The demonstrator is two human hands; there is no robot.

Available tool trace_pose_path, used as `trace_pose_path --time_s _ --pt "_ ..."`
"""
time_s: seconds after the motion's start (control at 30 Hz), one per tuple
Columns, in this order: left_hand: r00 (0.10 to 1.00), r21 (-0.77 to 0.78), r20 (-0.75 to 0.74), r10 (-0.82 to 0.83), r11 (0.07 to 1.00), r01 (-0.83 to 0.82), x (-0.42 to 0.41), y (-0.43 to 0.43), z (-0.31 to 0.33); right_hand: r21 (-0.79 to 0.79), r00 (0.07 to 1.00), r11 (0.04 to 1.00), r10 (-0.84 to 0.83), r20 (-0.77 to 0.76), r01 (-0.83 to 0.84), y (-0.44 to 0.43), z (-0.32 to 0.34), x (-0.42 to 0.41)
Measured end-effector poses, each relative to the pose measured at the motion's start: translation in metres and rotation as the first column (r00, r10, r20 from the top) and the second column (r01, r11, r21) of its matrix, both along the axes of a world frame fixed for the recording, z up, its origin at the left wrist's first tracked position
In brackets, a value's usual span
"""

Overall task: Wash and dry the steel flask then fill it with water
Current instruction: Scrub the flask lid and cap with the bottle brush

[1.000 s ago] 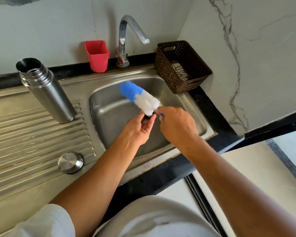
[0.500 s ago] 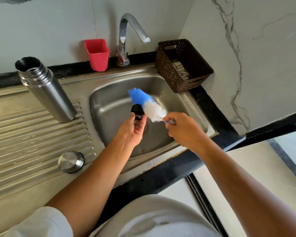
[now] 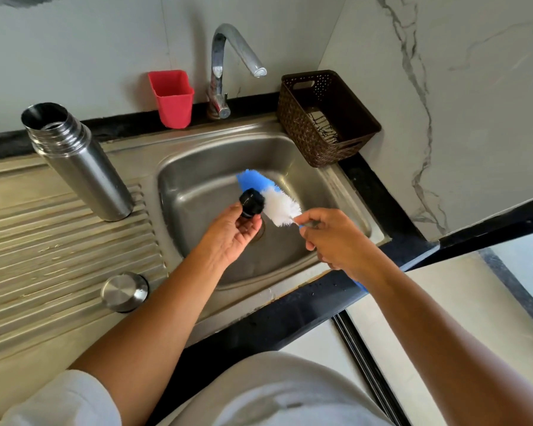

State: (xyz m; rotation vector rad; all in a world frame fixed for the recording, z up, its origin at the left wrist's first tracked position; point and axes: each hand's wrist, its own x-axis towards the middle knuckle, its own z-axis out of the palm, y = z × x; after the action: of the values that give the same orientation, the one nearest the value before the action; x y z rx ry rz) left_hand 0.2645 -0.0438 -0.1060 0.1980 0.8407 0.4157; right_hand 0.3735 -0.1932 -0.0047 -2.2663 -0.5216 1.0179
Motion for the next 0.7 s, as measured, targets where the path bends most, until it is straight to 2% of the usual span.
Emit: trace_pose_path --time_s 0.13,0.23,0.3,0.43,0.6,0.7 --pt "0.981 0.12 0.004 -0.195 0.974 0.193 -0.004 -0.014 0.0 -0.061 0.975 0.993 0.115 0.192 -0.105 -0.002 0.001 0.011" --pt "0.989 0.149 -0.038 -0.144 0.978 0.148 -0.001 -0.006 -0.005 -0.135 0.929 0.964 0.257 0.267 -0.228 -0.002 0.007 0.012" --pt "0.985 0.194 -0.083 -0.151 0.967 0.164 -0.002 0.004 -0.011 -0.207 0.866 0.932 0.356 0.351 -0.299 -0.008 0.012 0.011" --pt "0.918 0.316 -0.141 -0.371 0.862 0.397 0.004 -0.017 -0.006 -0.265 0.817 0.931 0.351 0.457 -0.251 0.003 0.019 0.015" --pt "0.96 0.279 -0.244 -0.139 0.938 0.207 0.005 -0.012 -0.023 -0.383 0.702 0.855 0.51 0.497 -0.35 0.005 0.023 -0.002" --pt "0.953 0.366 -0.241 -0.185 0.892 0.266 0.005 -0.025 -0.02 -0.47 0.656 0.827 0.543 0.524 -0.309 0.012 0.023 -0.003"
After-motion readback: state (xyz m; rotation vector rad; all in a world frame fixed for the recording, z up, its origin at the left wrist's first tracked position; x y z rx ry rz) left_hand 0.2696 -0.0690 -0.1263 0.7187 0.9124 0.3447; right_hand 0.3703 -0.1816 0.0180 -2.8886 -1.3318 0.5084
